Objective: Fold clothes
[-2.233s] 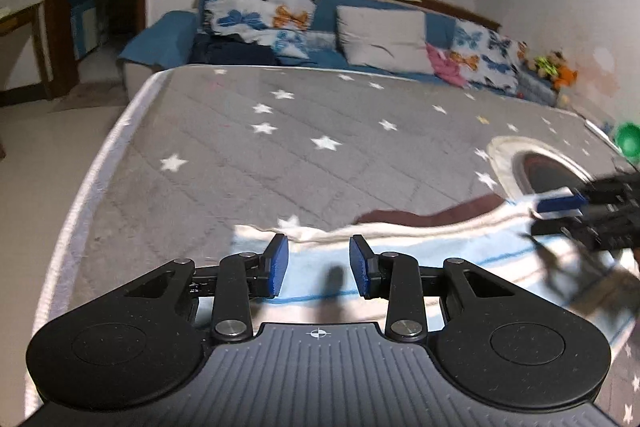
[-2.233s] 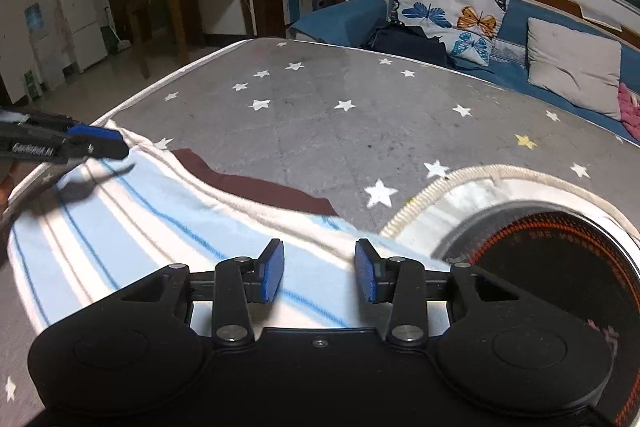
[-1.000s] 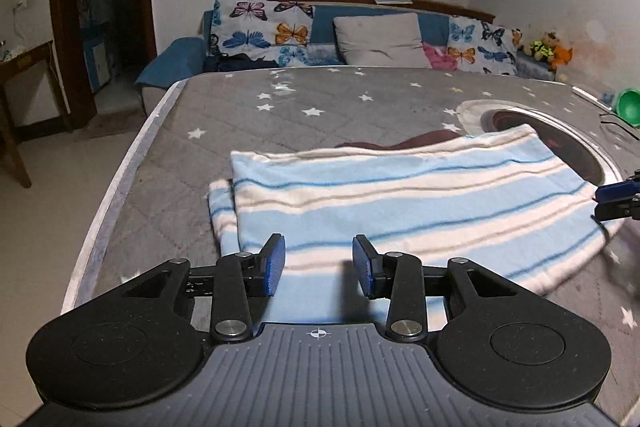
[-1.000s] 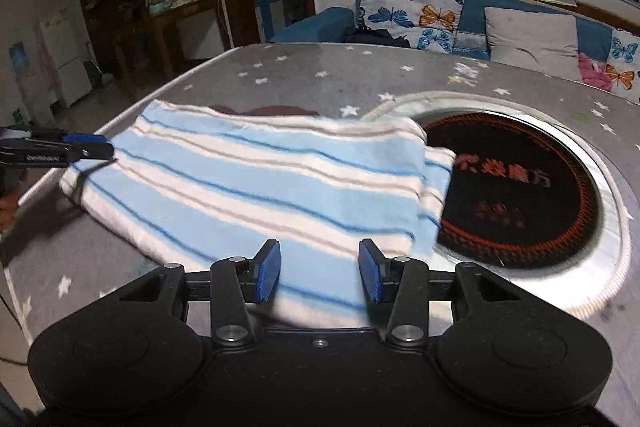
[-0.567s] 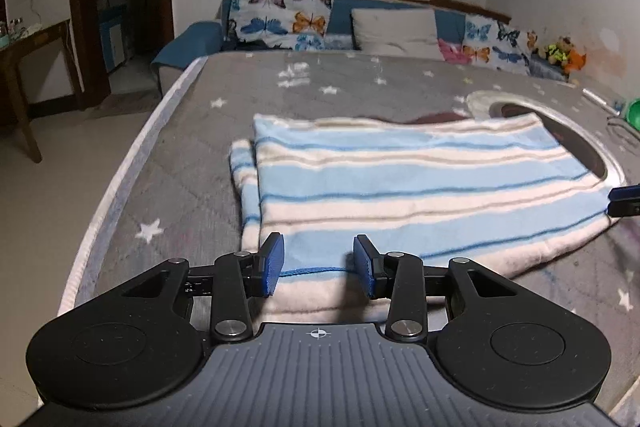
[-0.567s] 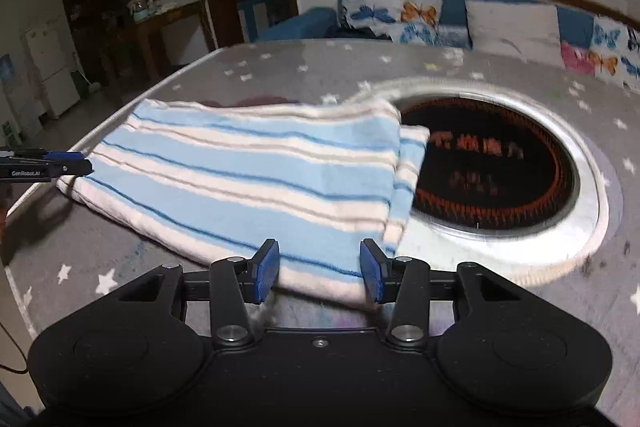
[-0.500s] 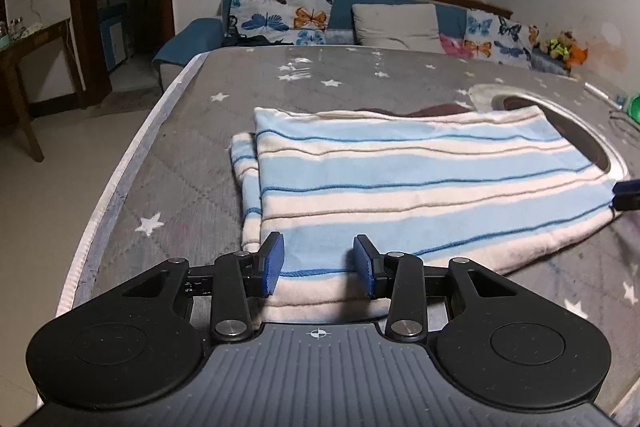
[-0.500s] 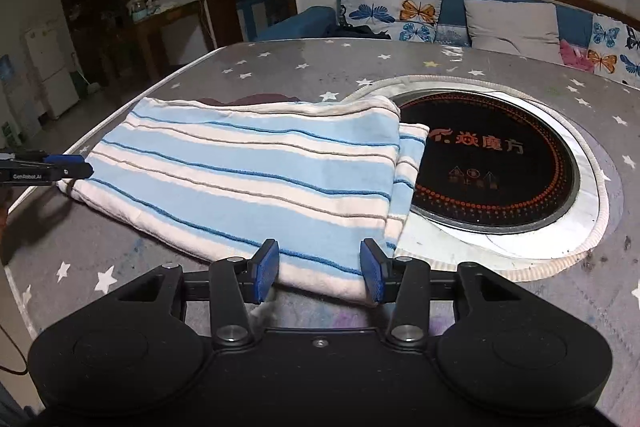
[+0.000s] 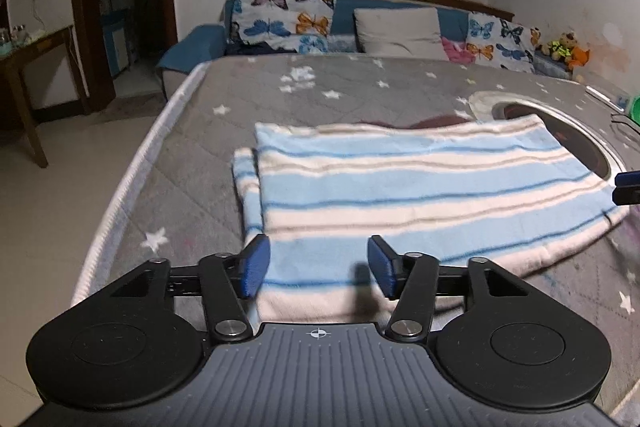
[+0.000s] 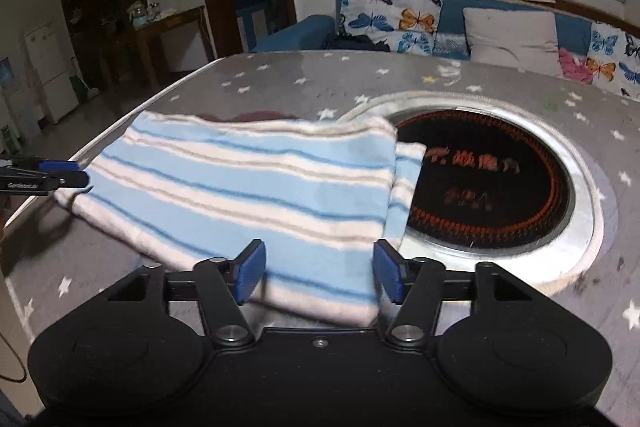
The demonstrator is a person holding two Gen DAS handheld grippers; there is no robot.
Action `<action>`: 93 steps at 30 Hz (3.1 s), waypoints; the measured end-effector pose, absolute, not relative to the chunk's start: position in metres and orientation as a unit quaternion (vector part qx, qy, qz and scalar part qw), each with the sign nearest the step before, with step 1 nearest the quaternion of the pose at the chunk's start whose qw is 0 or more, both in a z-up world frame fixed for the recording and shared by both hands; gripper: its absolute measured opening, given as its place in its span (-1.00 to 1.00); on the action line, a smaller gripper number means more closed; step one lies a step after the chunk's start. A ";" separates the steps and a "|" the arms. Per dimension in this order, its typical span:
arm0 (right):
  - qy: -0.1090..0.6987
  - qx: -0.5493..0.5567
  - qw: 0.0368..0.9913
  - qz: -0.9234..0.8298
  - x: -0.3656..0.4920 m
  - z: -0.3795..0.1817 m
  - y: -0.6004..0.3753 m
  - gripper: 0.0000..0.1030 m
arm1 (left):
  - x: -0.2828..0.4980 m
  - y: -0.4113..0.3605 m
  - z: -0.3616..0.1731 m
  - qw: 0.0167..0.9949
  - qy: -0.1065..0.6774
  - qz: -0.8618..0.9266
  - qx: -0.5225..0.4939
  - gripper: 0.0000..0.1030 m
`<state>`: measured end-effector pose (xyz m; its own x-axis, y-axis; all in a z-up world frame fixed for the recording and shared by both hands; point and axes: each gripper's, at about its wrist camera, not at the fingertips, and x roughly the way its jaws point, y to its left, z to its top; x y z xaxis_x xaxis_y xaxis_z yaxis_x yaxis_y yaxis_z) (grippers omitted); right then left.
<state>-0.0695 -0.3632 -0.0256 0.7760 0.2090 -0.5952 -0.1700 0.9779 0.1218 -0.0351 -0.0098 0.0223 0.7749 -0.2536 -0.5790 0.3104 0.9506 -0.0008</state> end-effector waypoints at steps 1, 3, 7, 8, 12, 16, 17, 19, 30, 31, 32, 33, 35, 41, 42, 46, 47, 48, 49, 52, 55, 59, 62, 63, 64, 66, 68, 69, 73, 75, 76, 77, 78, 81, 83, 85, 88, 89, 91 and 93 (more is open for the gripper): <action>0.319 0.033 0.942 0.097 -0.065 -0.025 -0.365 0.27 | -0.033 -0.009 0.023 0.942 0.300 -0.146 0.045 0.20; 0.322 0.038 0.942 0.089 -0.056 -0.027 -0.369 0.31 | -0.027 -0.007 0.025 0.943 0.300 -0.140 0.038 0.21; 0.332 0.049 0.939 0.074 -0.035 -0.034 -0.377 0.32 | -0.015 -0.005 0.024 0.943 0.305 -0.133 0.024 0.24; 0.334 0.051 0.938 0.071 -0.031 -0.036 -0.377 0.32 | -0.013 -0.005 0.024 0.943 0.306 -0.131 0.020 0.24; 0.342 0.058 0.936 0.062 -0.017 -0.043 -0.380 0.32 | -0.002 -0.003 0.024 0.942 0.311 -0.124 0.008 0.25; 0.345 0.060 0.935 0.061 -0.009 -0.048 -0.382 0.32 | 0.011 0.000 0.020 0.940 0.320 -0.118 0.007 0.26; 0.346 0.061 0.934 0.062 -0.008 -0.049 -0.382 0.32 | 0.014 0.001 0.019 0.939 0.323 -0.116 0.004 0.27; 0.346 0.060 0.934 0.064 -0.005 -0.050 -0.381 0.32 | 0.018 0.003 0.017 0.938 0.329 -0.113 -0.002 0.29; 0.349 0.053 0.932 0.084 -0.001 -0.049 -0.372 0.00 | 0.036 0.006 0.005 0.921 0.359 -0.142 -0.055 0.09; 0.349 0.054 0.932 0.086 -0.001 -0.049 -0.372 -0.11 | 0.037 0.006 0.005 0.920 0.358 -0.147 -0.058 -0.01; 0.349 0.055 0.932 0.088 -0.001 -0.049 -0.371 -0.22 | 0.037 0.004 0.005 0.920 0.358 -0.147 -0.056 -0.19; 0.348 0.056 0.931 0.089 -0.001 -0.049 -0.371 -0.37 | 0.037 0.002 0.005 0.921 0.358 -0.146 -0.054 -0.25; 0.348 0.048 0.932 0.092 0.005 -0.042 -0.369 -0.64 | 0.035 0.000 0.008 0.922 0.355 -0.146 -0.053 -0.54; 0.320 0.023 0.942 0.098 0.012 -0.014 -0.360 -0.72 | 0.031 -0.005 0.031 0.928 0.330 -0.159 -0.061 -0.74; 0.314 0.019 0.944 0.099 0.014 -0.008 -0.358 -0.72 | 0.030 -0.006 0.038 0.931 0.322 -0.163 -0.062 -0.74; 0.289 0.003 0.952 0.105 0.022 0.017 -0.352 -0.73 | 0.031 -0.015 0.067 0.940 0.287 -0.178 -0.056 -0.74; 0.283 -0.001 0.953 0.107 0.025 0.023 -0.350 -0.73 | 0.035 -0.017 0.073 0.942 0.280 -0.178 -0.053 -0.74; 0.276 -0.005 0.955 0.108 0.027 0.029 -0.349 -0.73 | 0.038 -0.020 0.080 0.944 0.273 -0.179 -0.049 -0.74; 0.270 -0.009 0.957 0.110 0.029 0.035 -0.347 -0.73 | 0.041 -0.023 0.086 0.946 0.266 -0.180 -0.045 -0.74; 0.251 -0.021 0.961 0.114 0.035 0.053 -0.343 -0.73 | 0.052 -0.031 0.105 0.952 0.245 -0.177 -0.035 -0.74; 0.239 -0.030 0.964 0.113 0.051 0.067 -0.341 -0.73 | 0.068 -0.036 0.121 0.959 0.228 -0.168 -0.029 -0.74; 0.231 -0.038 0.966 0.106 0.086 0.077 -0.341 -0.73 | 0.098 -0.041 0.132 0.965 0.213 -0.152 -0.026 -0.74; 0.229 -0.041 0.967 0.100 0.114 0.077 -0.342 -0.73 | 0.123 -0.045 0.136 0.967 0.209 -0.143 -0.027 -0.74; 0.229 -0.042 0.968 0.098 0.123 0.077 -0.343 -0.73 | 0.132 -0.047 0.135 0.968 0.208 -0.139 -0.027 -0.74; 0.228 -0.043 0.968 0.096 0.133 0.077 -0.343 -0.73 | 0.140 -0.049 0.132 0.968 0.210 -0.134 -0.026 -0.74; 0.239 -0.040 0.966 0.090 0.151 0.066 -0.346 -0.73 | 0.155 -0.052 0.124 0.968 0.217 -0.125 -0.023 -0.74; 0.251 -0.036 0.964 0.083 0.170 0.054 -0.348 -0.73 | 0.178 -0.056 0.110 0.965 0.235 -0.114 -0.020 -0.74; 0.257 -0.034 0.963 0.080 0.179 0.048 -0.350 -0.73 | 0.185 -0.058 0.101 0.963 0.245 -0.110 -0.019 -0.74; 0.294 -0.039 0.953 0.066 0.196 0.006 -0.353 -0.73 | 0.213 -0.061 0.070 0.953 0.288 -0.093 -0.014 -0.72; 0.307 -0.039 0.949 0.055 0.203 -0.006 -0.358 -0.70 | 0.221 -0.061 0.057 0.950 0.301 -0.084 -0.007 -0.70; 0.313 -0.038 0.947 0.050 0.206 -0.013 -0.360 -0.64 | 0.224 -0.061 0.052 0.949 0.305 -0.079 -0.003 -0.69; 0.320 -0.038 0.946 0.045 0.209 -0.019 -0.362 -0.62 | 0.227 -0.057 0.049 0.948 0.309 -0.076 -0.004 -0.66; 0.322 -0.036 0.945 0.042 0.207 -0.021 -0.363 -0.61 | 0.229 -0.054 0.046 0.947 0.312 -0.074 -0.005 -0.64; 0.325 -0.035 0.944 0.031 0.204 -0.024 -0.366 -0.54 | 0.230 -0.046 0.043 0.947 0.315 -0.066 -0.006 -0.53; 0.327 -0.037 0.944 0.023 0.202 -0.026 -0.369 -0.41 | 0.227 -0.042 0.044 0.948 0.313 -0.060 -0.003 -0.52; 0.326 -0.036 0.945 0.019 0.193 -0.023 -0.371 -0.38 | 0.219 -0.041 0.048 0.950 0.305 -0.057 0.009 -0.52; 0.324 -0.035 0.945 0.013 0.179 -0.019 -0.374 -0.32 | 0.207 -0.041 0.054 0.953 0.296 -0.054 0.024 -0.45; 0.323 -0.035 0.946 0.010 0.175 -0.017 -0.375 -0.28 | 0.201 -0.040 0.056 0.954 0.294 -0.055 0.024 -0.40; 0.322 -0.034 0.946 0.006 0.166 -0.015 -0.377 -0.22 | 0.189 -0.038 0.061 0.955 0.289 -0.057 0.023 -0.33; 0.320 -0.030 0.947 0.002 0.151 -0.012 -0.380 -0.18 | 0.174 -0.036 0.064 0.956 0.287 -0.058 0.024 -0.28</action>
